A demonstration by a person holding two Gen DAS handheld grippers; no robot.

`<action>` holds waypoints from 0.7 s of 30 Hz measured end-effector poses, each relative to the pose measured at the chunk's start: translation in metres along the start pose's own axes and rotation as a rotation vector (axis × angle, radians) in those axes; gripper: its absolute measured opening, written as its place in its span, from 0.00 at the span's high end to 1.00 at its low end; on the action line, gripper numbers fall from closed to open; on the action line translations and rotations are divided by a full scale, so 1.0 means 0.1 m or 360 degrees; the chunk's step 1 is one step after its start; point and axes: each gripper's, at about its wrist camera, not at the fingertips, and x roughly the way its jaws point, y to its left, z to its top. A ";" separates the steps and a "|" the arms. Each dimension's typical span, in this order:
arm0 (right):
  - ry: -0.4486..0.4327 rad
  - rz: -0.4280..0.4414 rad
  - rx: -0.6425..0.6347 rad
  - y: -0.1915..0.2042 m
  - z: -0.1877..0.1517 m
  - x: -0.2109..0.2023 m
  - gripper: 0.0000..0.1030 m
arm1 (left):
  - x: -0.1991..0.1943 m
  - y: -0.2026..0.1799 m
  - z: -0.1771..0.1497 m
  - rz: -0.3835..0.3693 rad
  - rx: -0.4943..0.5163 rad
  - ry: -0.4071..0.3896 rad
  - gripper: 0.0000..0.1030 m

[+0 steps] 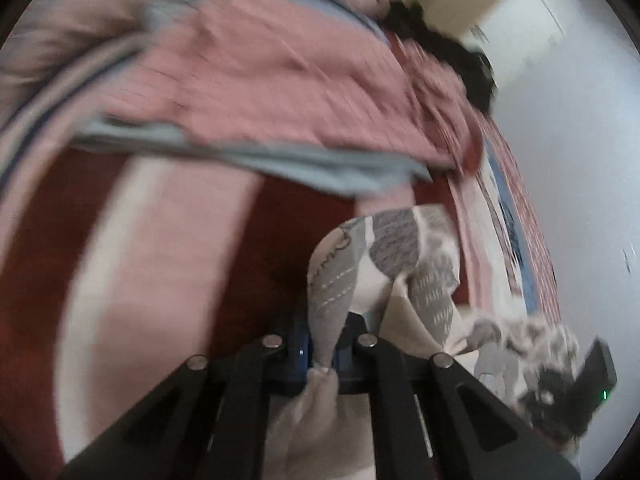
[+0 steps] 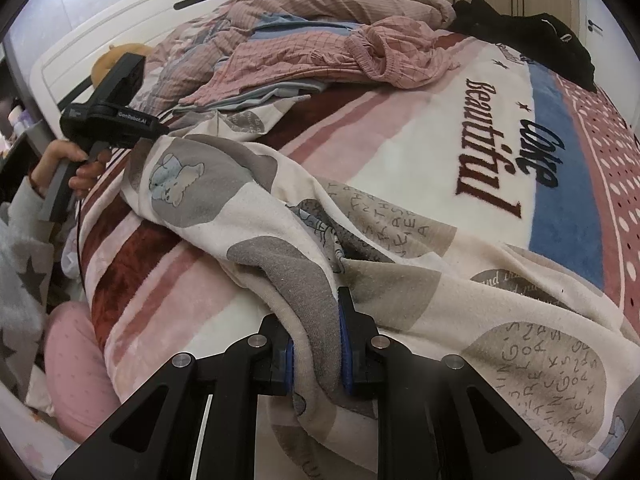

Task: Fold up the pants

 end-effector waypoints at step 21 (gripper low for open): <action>0.0005 -0.0110 -0.0010 0.13 0.00 0.01 0.83 | -0.74 0.57 -0.72 0.0381 -0.0123 -0.0177 0.88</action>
